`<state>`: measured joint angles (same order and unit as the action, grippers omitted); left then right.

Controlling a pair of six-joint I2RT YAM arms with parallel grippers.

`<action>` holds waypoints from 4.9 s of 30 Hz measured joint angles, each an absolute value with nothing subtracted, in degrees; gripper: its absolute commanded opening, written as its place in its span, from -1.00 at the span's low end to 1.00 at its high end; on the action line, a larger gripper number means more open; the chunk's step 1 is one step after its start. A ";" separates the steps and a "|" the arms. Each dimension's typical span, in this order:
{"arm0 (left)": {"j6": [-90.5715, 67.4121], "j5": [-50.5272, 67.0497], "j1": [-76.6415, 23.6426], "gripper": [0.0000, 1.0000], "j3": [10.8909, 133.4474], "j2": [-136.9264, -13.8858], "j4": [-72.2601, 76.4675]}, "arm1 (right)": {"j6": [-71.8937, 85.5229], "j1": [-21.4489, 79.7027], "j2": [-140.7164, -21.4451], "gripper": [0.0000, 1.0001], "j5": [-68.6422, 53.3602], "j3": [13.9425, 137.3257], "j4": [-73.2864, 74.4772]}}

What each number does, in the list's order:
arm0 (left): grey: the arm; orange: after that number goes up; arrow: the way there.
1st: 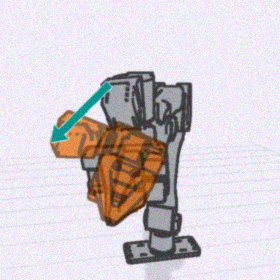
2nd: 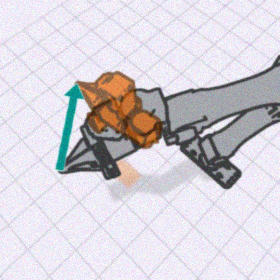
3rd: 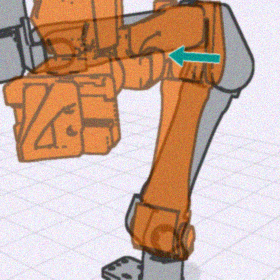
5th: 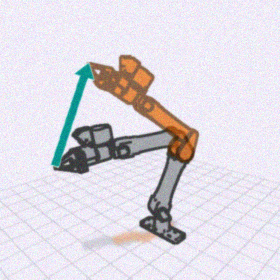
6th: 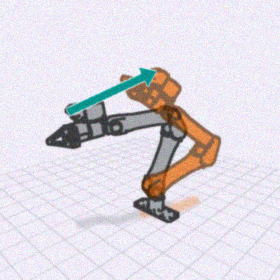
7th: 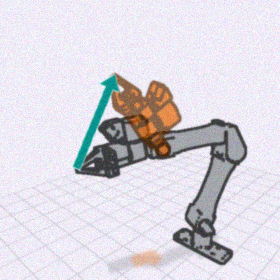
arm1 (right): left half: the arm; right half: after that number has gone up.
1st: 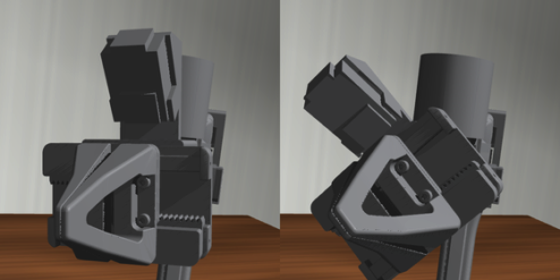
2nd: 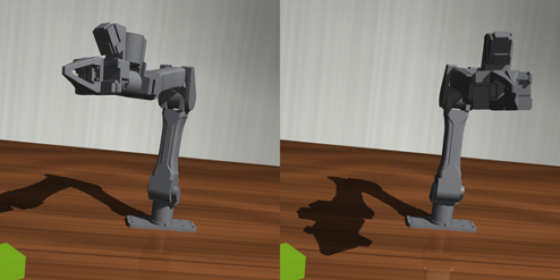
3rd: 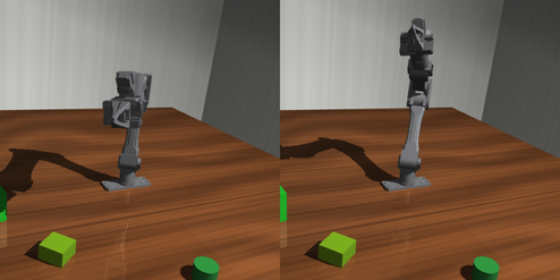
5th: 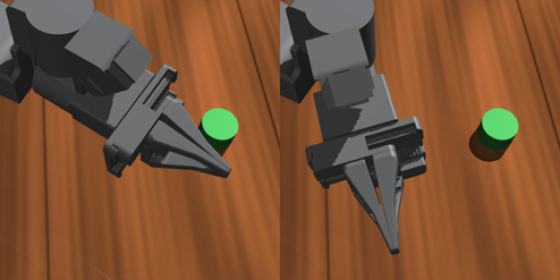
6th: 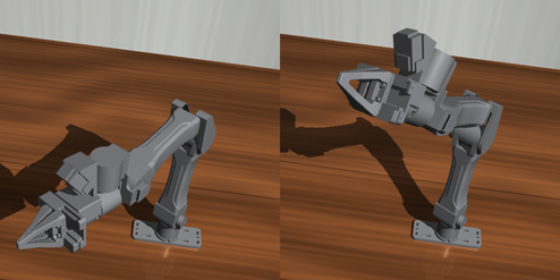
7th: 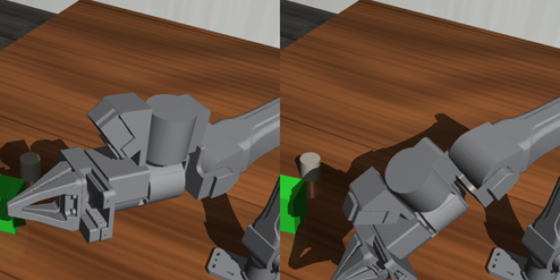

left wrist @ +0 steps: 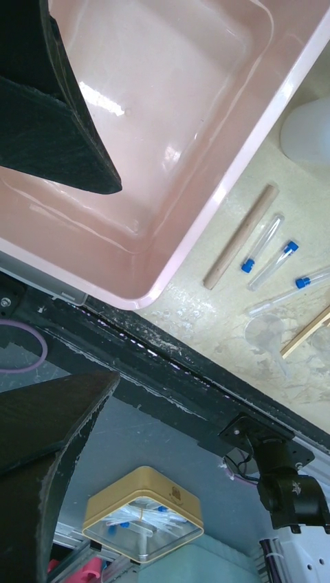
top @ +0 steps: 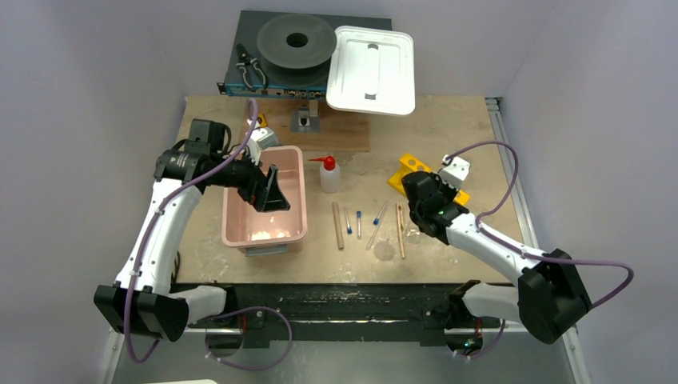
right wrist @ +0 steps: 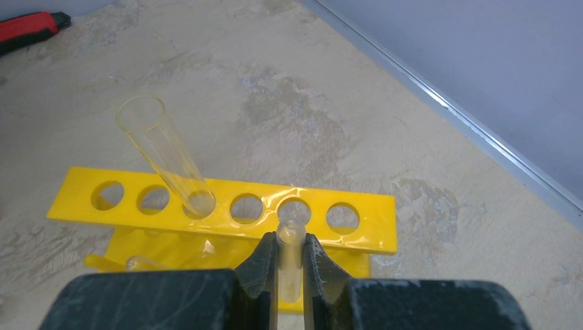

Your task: Organize the chemistry lab equipment

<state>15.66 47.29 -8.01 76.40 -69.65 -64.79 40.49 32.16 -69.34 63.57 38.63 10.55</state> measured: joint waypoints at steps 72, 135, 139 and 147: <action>19.27 46.11 -5.52 1.00 77.69 -69.65 -67.24 | 34.35 38.44 -60.88 0.00 59.57 41.82 8.49; 36.29 32.84 6.98 0.18 59.11 -67.13 -61.45 | 8.60 45.91 -78.98 -1.00 16.99 67.16 -4.16; 36.86 34.06 6.59 0.17 58.65 -66.41 -61.76 | 9.50 48.62 -78.15 -1.00 15.81 72.84 -2.04; 36.69 32.53 6.48 0.31 57.67 -65.67 -60.27 | 16.25 55.51 -85.45 -1.00 13.02 78.52 -4.10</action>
<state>36.69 32.53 6.48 57.67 -65.67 -60.27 16.25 55.51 -85.45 13.02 78.52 -4.10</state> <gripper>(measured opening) 0.609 0.304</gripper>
